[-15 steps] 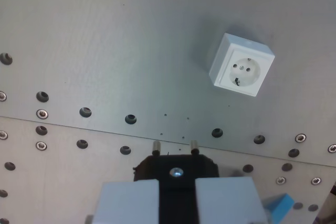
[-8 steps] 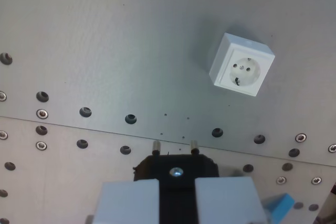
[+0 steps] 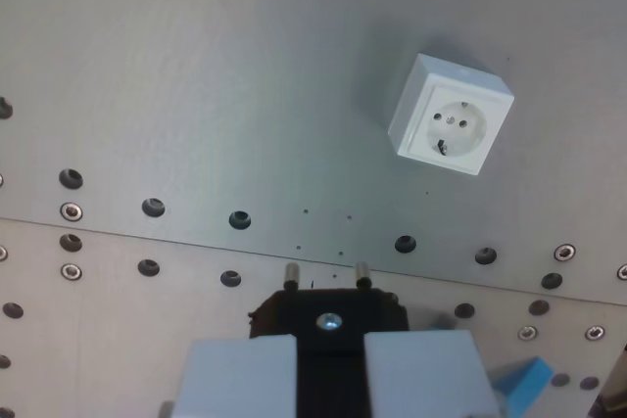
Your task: Move above the white socket
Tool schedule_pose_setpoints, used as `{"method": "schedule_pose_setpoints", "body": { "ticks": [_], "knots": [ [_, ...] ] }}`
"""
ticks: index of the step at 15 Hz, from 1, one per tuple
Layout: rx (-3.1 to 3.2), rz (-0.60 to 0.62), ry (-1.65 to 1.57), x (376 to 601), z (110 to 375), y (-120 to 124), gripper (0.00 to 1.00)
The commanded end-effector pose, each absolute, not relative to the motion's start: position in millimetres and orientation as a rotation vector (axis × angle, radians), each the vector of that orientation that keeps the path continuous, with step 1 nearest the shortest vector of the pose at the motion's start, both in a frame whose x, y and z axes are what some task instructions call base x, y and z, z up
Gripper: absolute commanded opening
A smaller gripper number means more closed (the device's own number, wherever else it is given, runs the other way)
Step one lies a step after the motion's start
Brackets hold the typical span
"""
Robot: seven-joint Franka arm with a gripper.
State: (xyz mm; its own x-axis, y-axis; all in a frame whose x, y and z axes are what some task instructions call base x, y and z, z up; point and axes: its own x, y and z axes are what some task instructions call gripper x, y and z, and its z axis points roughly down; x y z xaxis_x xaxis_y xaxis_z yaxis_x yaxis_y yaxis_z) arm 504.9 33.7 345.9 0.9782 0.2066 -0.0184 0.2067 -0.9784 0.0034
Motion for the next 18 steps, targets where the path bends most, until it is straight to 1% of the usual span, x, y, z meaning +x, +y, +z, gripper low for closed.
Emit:
{"method": "schedule_pose_setpoints", "body": {
  "ticks": [1, 7, 18],
  "knots": [
    [3.113, 0.105, 0.251, 501, 332, 29, 0.0],
    [3.109, 0.147, 0.179, 494, 307, 18, 0.0],
    [3.106, 0.122, 0.039, 485, 252, -8, 0.0]
  ]
}}
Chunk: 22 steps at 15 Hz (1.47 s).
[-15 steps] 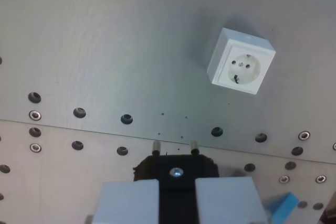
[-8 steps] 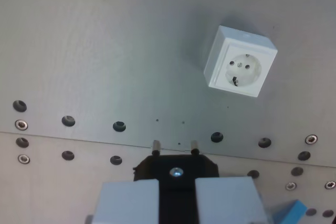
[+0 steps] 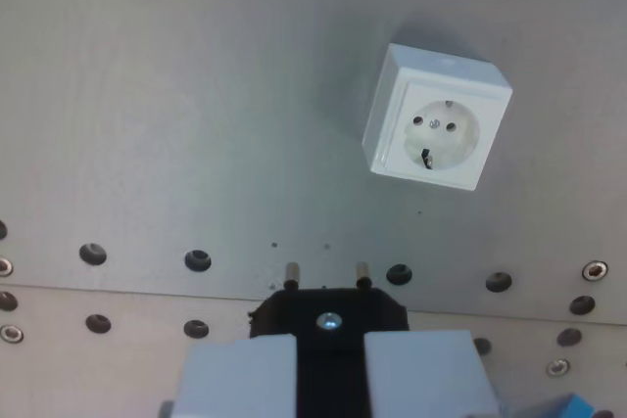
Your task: Move above the white socket
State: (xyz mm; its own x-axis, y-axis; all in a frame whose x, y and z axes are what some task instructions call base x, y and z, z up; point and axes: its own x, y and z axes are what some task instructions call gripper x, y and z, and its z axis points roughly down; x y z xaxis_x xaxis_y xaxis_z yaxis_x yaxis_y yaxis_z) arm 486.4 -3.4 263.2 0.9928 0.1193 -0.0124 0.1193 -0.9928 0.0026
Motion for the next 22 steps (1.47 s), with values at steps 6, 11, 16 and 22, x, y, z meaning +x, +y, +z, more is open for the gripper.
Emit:
{"method": "schedule_pose_setpoints", "body": {
  "ticks": [6, 11, 16, 22],
  "knots": [
    [3.098, 0.135, -0.021, 478, 222, -24, 0.0],
    [3.09, 0.151, -0.068, 471, 197, -37, 0.0],
    [3.085, 0.149, -0.1, 467, 172, -49, 0.0],
    [3.079, 0.151, -0.116, 463, 142, -59, 0.0]
  ]
}}
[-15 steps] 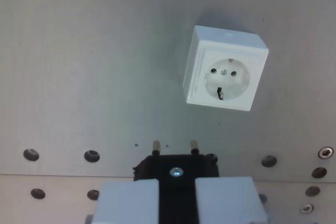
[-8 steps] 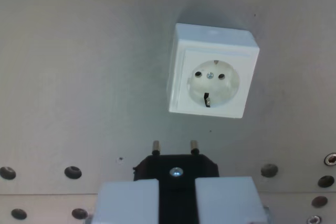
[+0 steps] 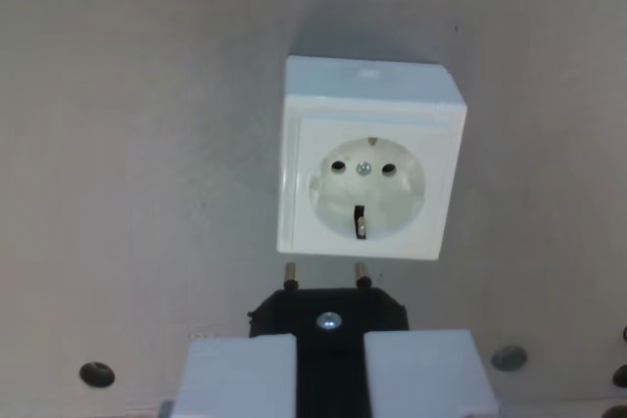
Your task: Move above the white socket
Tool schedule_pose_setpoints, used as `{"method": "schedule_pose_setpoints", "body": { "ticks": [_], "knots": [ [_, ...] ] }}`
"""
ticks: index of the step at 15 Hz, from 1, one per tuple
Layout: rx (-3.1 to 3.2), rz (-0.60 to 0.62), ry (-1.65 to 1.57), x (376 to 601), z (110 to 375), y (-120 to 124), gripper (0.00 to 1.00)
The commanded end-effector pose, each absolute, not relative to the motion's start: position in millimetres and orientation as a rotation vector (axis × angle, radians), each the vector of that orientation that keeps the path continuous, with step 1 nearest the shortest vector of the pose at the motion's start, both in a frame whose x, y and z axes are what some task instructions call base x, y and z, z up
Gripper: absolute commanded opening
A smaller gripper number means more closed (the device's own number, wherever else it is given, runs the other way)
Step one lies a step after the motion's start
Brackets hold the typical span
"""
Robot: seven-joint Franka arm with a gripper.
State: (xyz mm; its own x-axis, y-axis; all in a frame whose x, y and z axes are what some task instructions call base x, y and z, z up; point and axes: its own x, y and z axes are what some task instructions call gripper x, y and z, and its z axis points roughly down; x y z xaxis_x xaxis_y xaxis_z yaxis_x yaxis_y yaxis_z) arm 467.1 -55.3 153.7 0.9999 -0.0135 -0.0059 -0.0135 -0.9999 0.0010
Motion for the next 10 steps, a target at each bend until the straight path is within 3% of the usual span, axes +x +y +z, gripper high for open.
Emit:
{"method": "schedule_pose_setpoints", "body": {
  "ticks": [1, 10],
  "knots": [
    [3.078, 0.154, -0.116, 462, 137, -61, 0.0],
    [3.073, 0.161, -0.104, 455, 113, -69, 0.0]
  ]
}}
